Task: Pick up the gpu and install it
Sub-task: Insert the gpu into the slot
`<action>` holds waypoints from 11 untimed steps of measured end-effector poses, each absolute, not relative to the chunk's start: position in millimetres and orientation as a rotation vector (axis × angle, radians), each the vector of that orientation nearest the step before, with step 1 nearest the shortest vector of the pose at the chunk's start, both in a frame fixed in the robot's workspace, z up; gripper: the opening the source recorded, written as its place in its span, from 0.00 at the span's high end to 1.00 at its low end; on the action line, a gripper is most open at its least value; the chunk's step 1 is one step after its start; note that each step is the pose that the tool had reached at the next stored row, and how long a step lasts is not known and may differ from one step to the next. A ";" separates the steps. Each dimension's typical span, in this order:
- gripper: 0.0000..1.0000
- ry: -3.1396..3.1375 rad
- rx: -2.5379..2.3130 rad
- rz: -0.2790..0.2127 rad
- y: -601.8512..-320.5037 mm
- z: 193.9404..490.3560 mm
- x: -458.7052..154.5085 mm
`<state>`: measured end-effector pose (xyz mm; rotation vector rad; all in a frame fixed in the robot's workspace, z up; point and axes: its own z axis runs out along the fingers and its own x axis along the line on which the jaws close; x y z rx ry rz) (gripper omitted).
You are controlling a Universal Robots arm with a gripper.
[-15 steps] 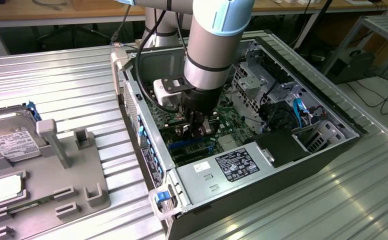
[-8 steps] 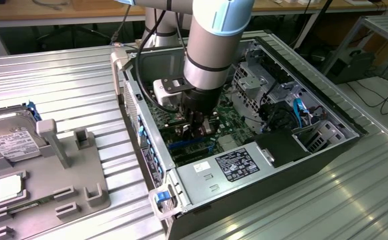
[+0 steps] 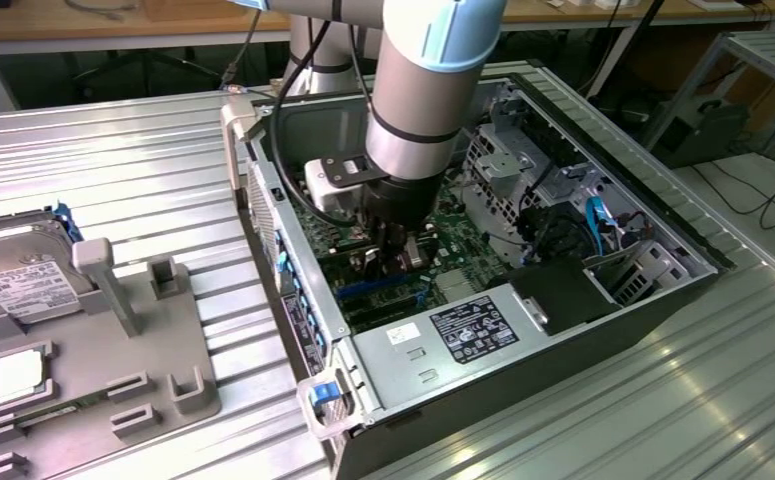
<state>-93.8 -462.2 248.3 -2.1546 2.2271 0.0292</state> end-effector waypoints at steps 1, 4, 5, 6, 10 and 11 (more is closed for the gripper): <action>0.72 2.227 -2.154 0.029 -462.2 248.2 -94.0; 0.72 2.227 -2.154 0.029 -462.2 248.1 -94.8; 0.72 2.227 -2.154 0.029 -462.2 247.9 -95.1; 0.72 2.227 -2.155 0.029 -462.2 247.8 -95.5; 0.72 2.228 -2.155 0.031 -462.2 247.1 -95.9; 0.72 2.228 -2.155 0.032 -462.2 247.0 -95.9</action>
